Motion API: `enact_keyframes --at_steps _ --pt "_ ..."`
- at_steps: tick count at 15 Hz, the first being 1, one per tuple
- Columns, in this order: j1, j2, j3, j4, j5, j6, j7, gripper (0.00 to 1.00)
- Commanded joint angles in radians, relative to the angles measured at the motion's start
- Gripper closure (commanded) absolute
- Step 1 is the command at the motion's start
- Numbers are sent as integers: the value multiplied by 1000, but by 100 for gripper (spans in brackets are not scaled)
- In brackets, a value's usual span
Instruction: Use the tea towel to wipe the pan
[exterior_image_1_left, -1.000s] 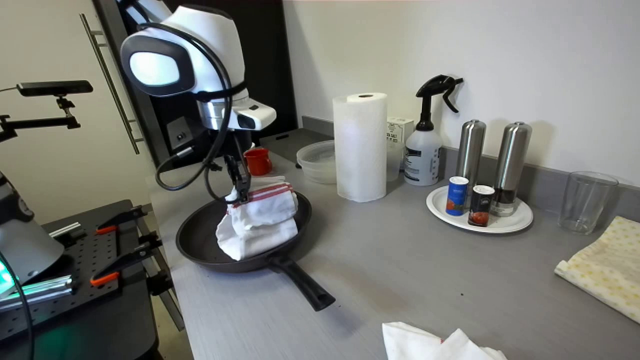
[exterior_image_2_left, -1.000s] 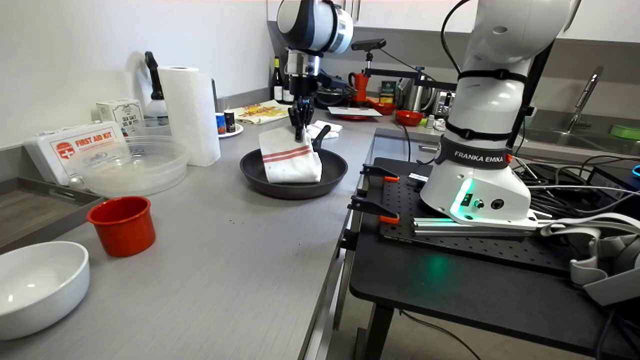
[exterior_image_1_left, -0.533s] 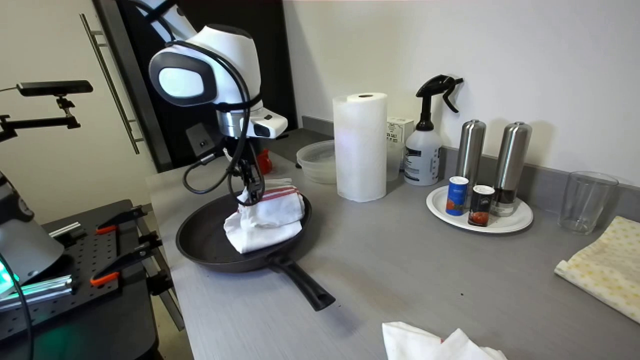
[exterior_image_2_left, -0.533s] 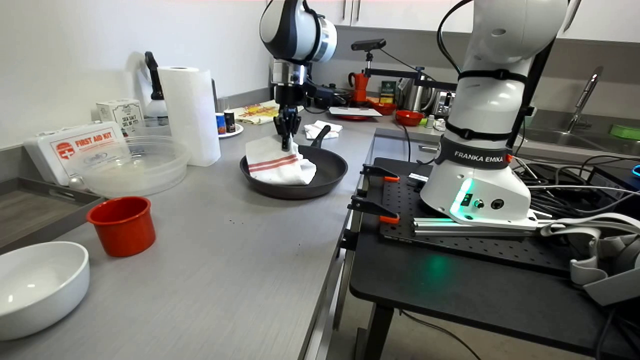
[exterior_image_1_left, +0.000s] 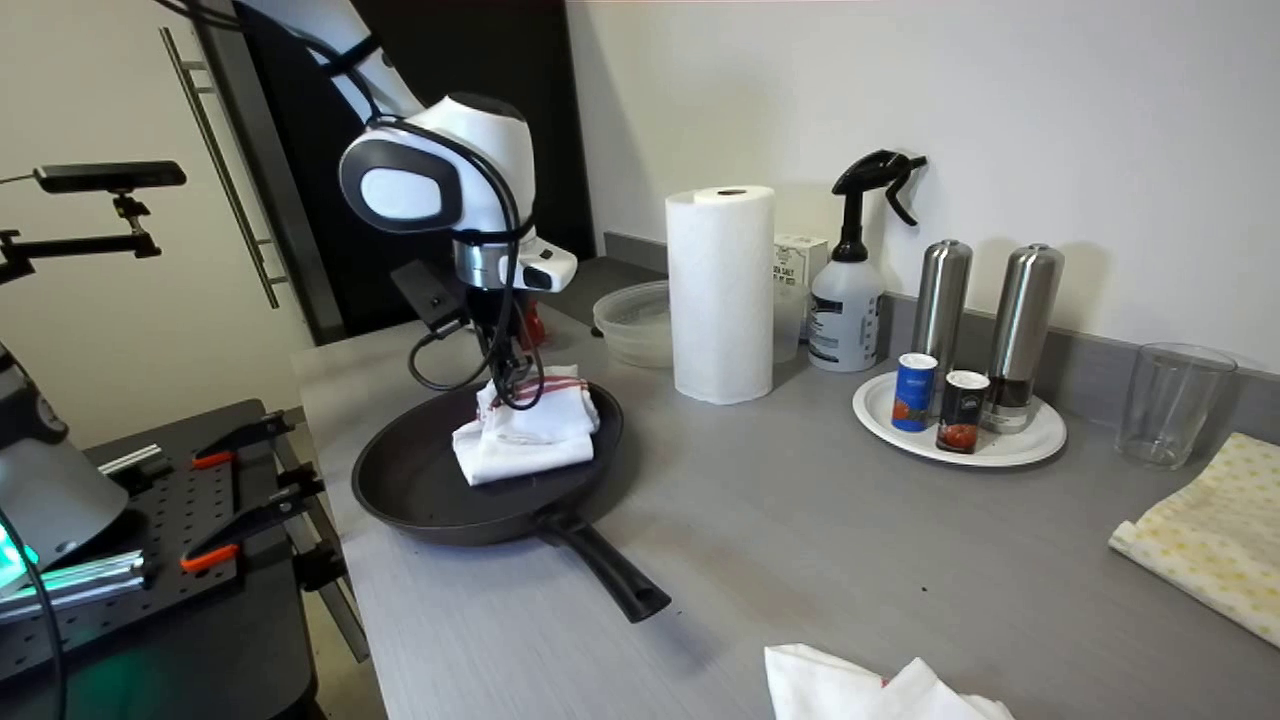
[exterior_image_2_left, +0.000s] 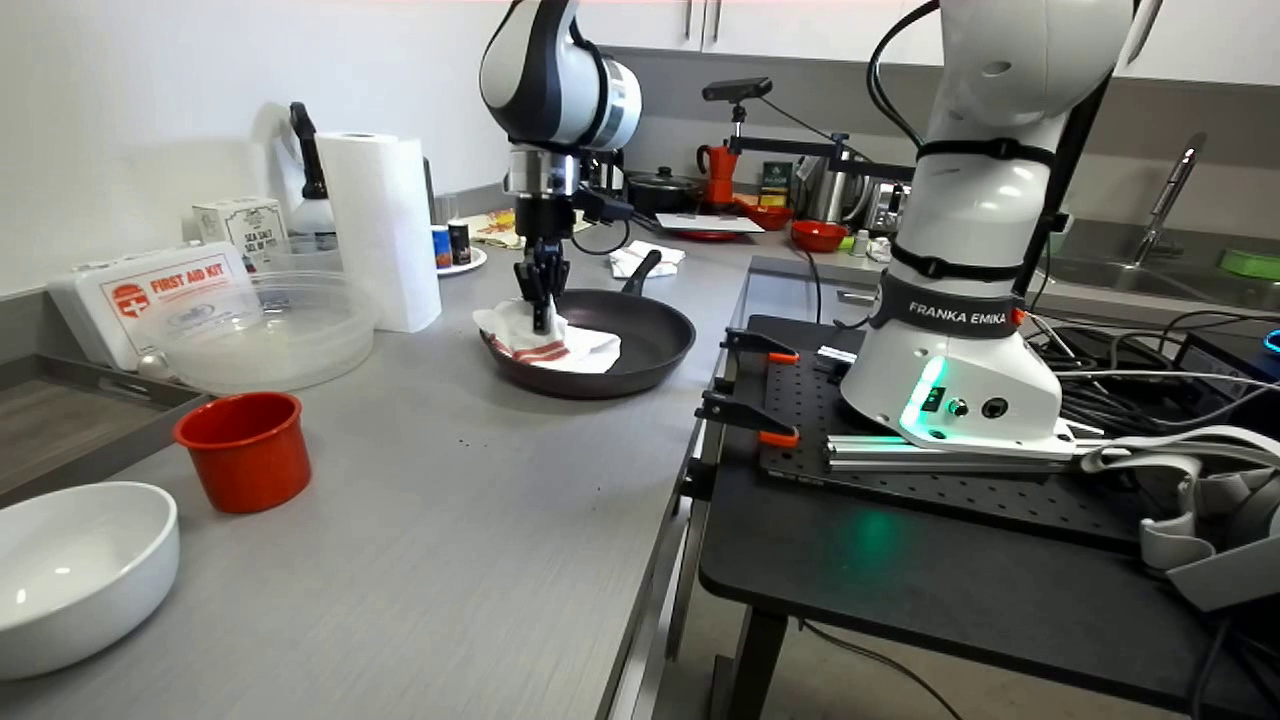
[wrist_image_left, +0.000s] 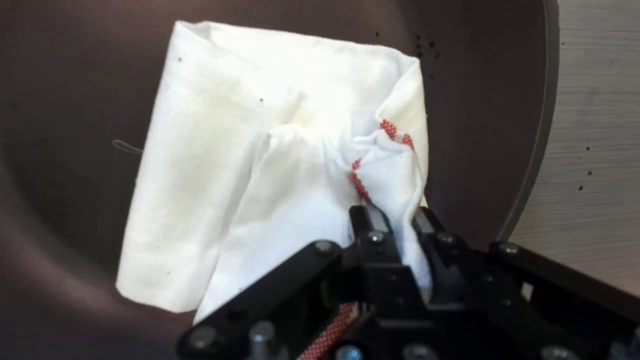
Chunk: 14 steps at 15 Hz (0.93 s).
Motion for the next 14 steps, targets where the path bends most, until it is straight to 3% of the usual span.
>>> enact_keyframes --at_steps 1,8,14 --pt "-46 86 66 57 47 25 -69 97" --pt "-116 201 171 107 62 85 -147 97" --pt "-136 221 180 114 47 92 -159 97"
